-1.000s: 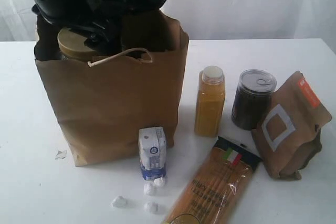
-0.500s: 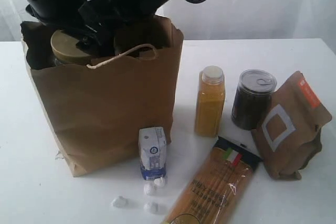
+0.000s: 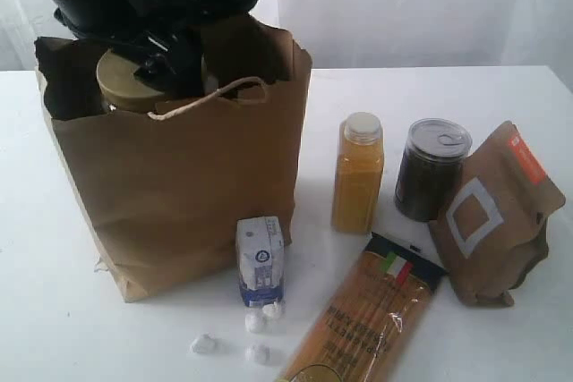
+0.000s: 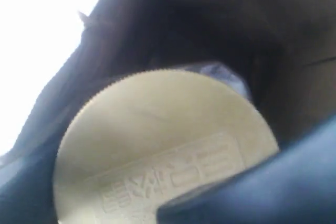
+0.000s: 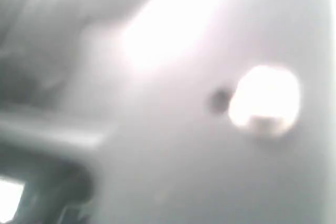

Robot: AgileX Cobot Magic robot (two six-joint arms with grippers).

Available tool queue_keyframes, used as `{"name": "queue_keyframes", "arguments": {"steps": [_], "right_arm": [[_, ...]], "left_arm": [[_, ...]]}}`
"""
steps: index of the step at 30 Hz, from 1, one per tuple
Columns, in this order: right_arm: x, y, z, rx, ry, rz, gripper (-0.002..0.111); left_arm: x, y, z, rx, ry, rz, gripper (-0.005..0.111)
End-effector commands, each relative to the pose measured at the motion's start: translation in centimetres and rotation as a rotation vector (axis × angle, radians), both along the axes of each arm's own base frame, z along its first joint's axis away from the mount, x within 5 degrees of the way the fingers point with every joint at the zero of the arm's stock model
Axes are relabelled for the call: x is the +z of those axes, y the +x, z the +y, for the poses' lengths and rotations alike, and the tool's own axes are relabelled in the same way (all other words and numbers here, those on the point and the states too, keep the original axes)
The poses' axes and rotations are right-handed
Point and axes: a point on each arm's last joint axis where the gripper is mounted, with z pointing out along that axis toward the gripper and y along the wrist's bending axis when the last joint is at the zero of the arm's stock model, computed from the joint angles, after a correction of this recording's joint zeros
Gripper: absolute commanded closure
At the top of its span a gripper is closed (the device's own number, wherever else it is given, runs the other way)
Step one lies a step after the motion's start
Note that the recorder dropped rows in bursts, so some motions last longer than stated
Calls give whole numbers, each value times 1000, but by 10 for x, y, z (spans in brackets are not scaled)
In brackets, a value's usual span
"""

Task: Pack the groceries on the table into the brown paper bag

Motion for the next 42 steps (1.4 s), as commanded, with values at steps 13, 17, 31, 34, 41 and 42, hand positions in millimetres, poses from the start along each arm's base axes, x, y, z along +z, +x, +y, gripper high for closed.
{"name": "queue_keyframes", "arguments": {"steps": [13,17,31,34,41,42], "right_arm": [[15,-31,6,223,155,86,108],[22,-34,8,244,227,110,103],[22,-36,-5,296,195,149,97],[6,-33,-2,295,172,195,97],[-34,-25,3,288,115,311,97],[-34,-24,4,277,119,303,97]], "left_arm": [[34,-18,4,-40,-120,-123,7],[33,-20,4,-49,-124,-108,7],[33,-21,2,-76,-129,-98,7],[34,-21,0,-78,-155,-105,7],[36,-21,-3,-96,-188,-114,7],[36,-21,-3,-97,-187,-115,7]]}}
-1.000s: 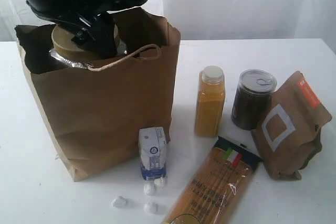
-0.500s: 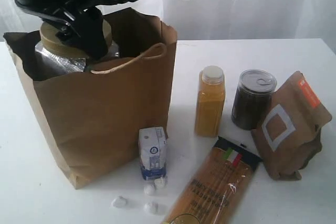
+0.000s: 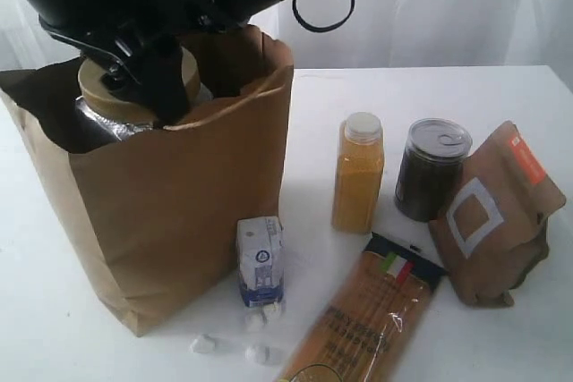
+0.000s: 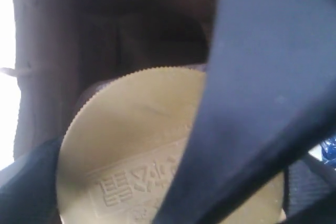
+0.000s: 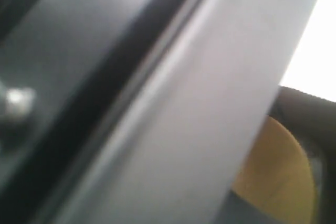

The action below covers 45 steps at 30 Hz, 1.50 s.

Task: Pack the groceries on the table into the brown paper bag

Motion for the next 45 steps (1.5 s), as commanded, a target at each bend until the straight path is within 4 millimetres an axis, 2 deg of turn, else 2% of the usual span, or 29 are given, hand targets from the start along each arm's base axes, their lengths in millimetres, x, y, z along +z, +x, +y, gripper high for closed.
{"name": "queue_keyframes", "arguments": {"steps": [1,9,16,18,20,22,24,26,37,41,45], "right_arm": [[-23,-15,9,149,-81,60,97],[-15,-21,6,172,-71,56,97],[22,-29,-3,135,-31,-71,97],[22,-29,-5,131,-60,-98,97],[0,-25,-3,131,-132,-73,97],[-41,-16,0,109,-224,32,97],[-70,-13,2,119,-287,122,97],[-77,-13,1,131,-301,146,97],[-35,-18,-5,86,-235,14,96],[-15,-23,-7,81,-201,-32,83],[7,-30,-12,69,-163,-87,81]], "left_arm": [[22,3,-11,39,-206,-107,7],[22,3,-11,29,-202,-113,7],[22,3,-11,24,-199,-115,7],[22,3,-11,23,-198,-114,7],[22,3,-11,23,-198,-114,7],[22,3,-11,23,-198,-114,7],[22,3,-11,22,-198,-116,7],[22,3,-11,19,-198,-119,7],[23,4,-11,14,-209,-143,7],[23,4,-11,14,-209,-144,7],[30,-1,-8,8,-216,-160,7]]}}
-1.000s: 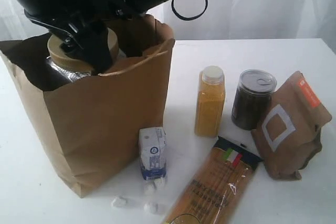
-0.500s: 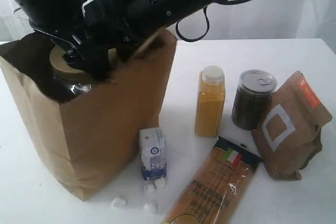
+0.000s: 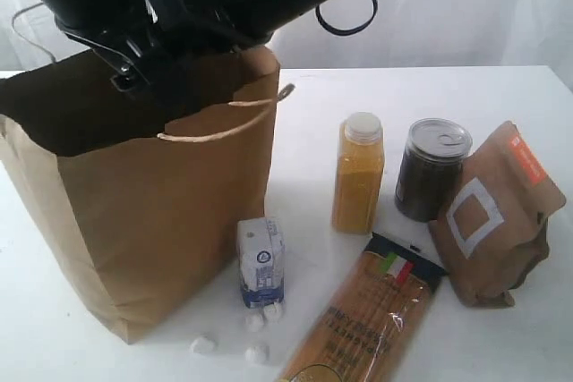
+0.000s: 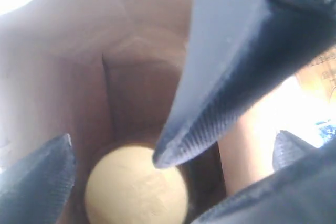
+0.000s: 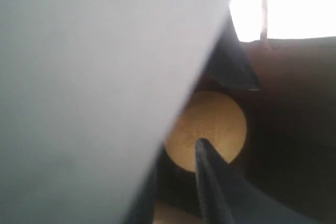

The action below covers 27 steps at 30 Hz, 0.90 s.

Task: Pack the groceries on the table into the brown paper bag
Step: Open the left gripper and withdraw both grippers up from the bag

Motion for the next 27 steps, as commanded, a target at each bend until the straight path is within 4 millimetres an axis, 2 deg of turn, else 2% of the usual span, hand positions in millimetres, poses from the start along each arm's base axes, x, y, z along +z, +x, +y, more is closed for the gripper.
{"name": "queue_keyframes", "arguments": {"steps": [1,11,16,21,23,27], "right_arm": [[16,-29,-2,132,-31,-13,81],[54,-47,-19,87,13,-182,81],[58,-51,-32,57,-85,-240,81],[55,-47,-56,-86,-330,-306,81],[55,-45,-68,-151,-430,-339,81],[58,-51,-79,-162,-505,-343,81]], "left_arm": [[37,-8,2,42,-197,-156,7],[88,-62,39,37,-291,-317,7],[103,-94,59,30,-298,-337,7],[106,-116,84,83,-227,-365,7],[103,-123,92,117,-202,-364,7],[86,-140,107,143,-166,-343,7]]}}
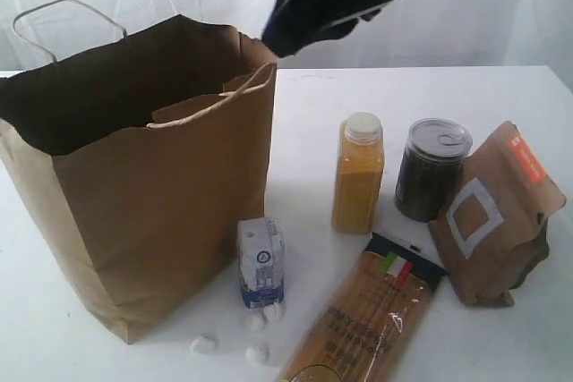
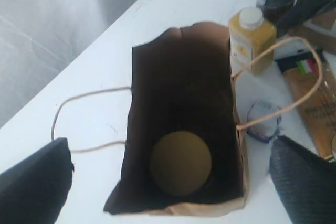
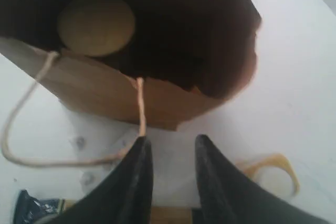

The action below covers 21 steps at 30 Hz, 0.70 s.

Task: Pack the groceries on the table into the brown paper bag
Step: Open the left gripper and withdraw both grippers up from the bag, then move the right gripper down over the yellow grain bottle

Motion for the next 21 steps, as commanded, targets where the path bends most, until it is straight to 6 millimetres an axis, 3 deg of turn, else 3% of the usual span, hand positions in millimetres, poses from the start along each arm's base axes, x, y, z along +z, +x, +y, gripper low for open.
{"name": "queue_keyframes", "arguments": {"steps": [1,8,11,13,17,21], "right_arm": [[5,-8,-14,-40,-70,-9,80],[8,-9,-23,-114,-107,-7,66],[7,-7,-27,-165,-131,-11,62],[7,-5,-30,-204,-148,-22,62],[13,-4,-42,-283,-121,-27,62],[27,-8,-57,-354,-54,-65,62]], "left_arm": [[-18,-21,18,53,23,38,7],[-53,-44,40,138,50,81,7],[-68,-50,47,178,67,116,16],[-77,-55,50,186,82,141,27],[-89,-66,58,211,78,172,65],[-94,-79,74,362,-20,172,105]]}}
